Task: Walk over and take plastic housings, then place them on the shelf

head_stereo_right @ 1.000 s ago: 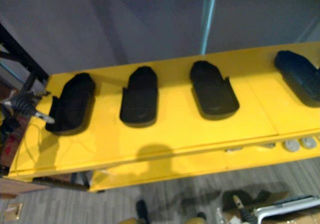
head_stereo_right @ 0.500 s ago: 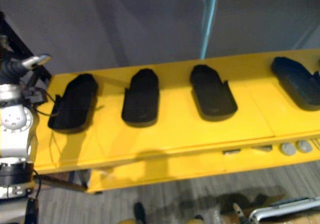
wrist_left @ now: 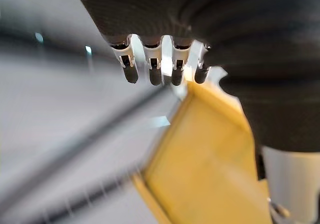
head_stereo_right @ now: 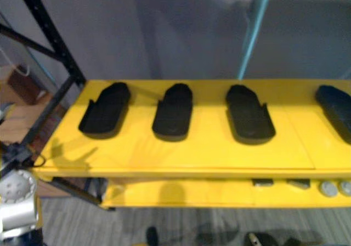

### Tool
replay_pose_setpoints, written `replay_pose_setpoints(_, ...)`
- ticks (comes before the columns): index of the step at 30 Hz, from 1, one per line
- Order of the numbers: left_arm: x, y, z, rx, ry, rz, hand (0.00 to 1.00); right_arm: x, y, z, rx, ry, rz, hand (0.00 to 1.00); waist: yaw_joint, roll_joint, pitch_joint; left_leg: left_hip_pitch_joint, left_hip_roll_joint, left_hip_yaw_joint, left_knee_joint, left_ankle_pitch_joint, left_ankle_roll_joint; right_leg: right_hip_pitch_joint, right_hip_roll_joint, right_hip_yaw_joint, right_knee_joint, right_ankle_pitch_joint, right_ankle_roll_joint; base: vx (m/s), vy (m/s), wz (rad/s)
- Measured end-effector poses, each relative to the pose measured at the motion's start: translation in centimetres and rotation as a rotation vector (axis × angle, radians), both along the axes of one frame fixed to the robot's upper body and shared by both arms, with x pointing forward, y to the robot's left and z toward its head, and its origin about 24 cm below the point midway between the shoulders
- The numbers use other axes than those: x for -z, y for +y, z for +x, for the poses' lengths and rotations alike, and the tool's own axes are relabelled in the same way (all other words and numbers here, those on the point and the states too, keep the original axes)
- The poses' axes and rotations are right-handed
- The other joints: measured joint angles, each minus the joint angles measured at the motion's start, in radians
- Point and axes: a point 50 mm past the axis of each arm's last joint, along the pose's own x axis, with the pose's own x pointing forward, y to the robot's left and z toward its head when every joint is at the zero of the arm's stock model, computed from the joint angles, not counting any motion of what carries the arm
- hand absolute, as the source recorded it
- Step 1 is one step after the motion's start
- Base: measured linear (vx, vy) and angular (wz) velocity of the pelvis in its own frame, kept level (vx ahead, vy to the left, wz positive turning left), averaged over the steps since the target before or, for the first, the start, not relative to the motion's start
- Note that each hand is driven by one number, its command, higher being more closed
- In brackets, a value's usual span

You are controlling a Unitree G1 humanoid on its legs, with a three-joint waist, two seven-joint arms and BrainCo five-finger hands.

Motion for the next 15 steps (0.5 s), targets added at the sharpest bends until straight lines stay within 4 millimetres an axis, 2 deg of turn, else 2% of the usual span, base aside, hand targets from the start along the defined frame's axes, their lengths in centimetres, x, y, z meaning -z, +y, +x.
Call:
replay_pose_setpoints(2,1.1,0.4,-0.8,-0.030,0.045,-0.027,0.00,0.0,0.0,0.2,-0.002,0.000,0.004,0.00,0.016,0.000,0.000,-0.003,-0.004,-0.018,0.000,-0.003,0.000,0.011,-0.001,-0.021,0.008,-0.009,0.008,-0.02,-0.006,0.39)
replay_pose_setpoints(4,2.2,0.8,-1.4,-0.037,0.097,-0.064,0.00,0.0,0.0,0.9,-0.010,-0.009,0.007,0.00,0.050,-0.001,0.000,0.003,-0.007,-0.021,0.000,-0.006,0.003,0.025,-0.002,-0.031,0.009,-0.014,0.011,-0.04,-0.003,0.16)
replay_pose_setpoints(6,3.8,1.1,-1.7,-0.020,0.162,-0.128,0.00,-0.2,-0.2,2.1,-0.019,-0.037,0.004,0.00,0.058,0.000,0.000,0.003,-0.007,-0.019,0.000,-0.006,0.003,0.032,-0.002,-0.040,0.009,-0.016,0.014,-0.03,-0.004,0.16)
replay_pose_setpoints(9,7.5,0.9,-1.2,0.061,0.307,-0.250,0.00,-0.4,-0.3,3.3,-0.028,-0.067,0.001,0.00,0.062,-0.002,0.002,0.004,-0.007,-0.010,0.000,-0.006,0.004,0.039,-0.005,-0.061,0.016,-0.023,0.016,0.02,-0.012,0.20)
replay_pose_setpoints(11,10.7,0.2,-0.4,0.168,0.412,-0.374,0.00,-0.5,-0.1,3.9,-0.046,-0.086,0.014,0.00,0.062,-0.012,0.008,0.018,-0.009,-0.012,0.000,-0.005,0.006,0.054,-0.008,-0.070,0.024,-0.034,0.013,0.03,-0.010,0.08)
replay_pose_setpoints(12,11.5,0.0,-0.2,0.194,0.440,-0.401,0.00,-0.5,0.0,4.1,-0.048,-0.092,0.019,0.00,0.062,-0.015,0.012,0.023,-0.010,-0.012,0.000,-0.005,0.006,0.058,-0.009,-0.070,0.028,-0.038,0.011,0.03,-0.022,0.05)
replay_pose_setpoints(14,15.6,-1.5,0.1,0.302,0.608,-0.521,0.00,-0.5,0.2,4.7,-0.045,-0.110,0.029,0.00,0.055,-0.023,0.019,0.027,-0.010,-0.014,0.000,-0.006,0.006,0.064,-0.009,-0.075,0.029,-0.044,0.012,0.03,-0.028,0.03)
replay_pose_setpoints(15,16.7,-2.0,0.0,0.324,0.658,-0.546,0.00,-0.6,0.2,4.8,-0.038,-0.116,0.032,0.00,0.054,-0.023,0.021,0.027,-0.010,-0.014,0.000,-0.006,0.006,0.064,-0.009,-0.075,0.028,-0.045,0.012,0.03,-0.023,0.00)
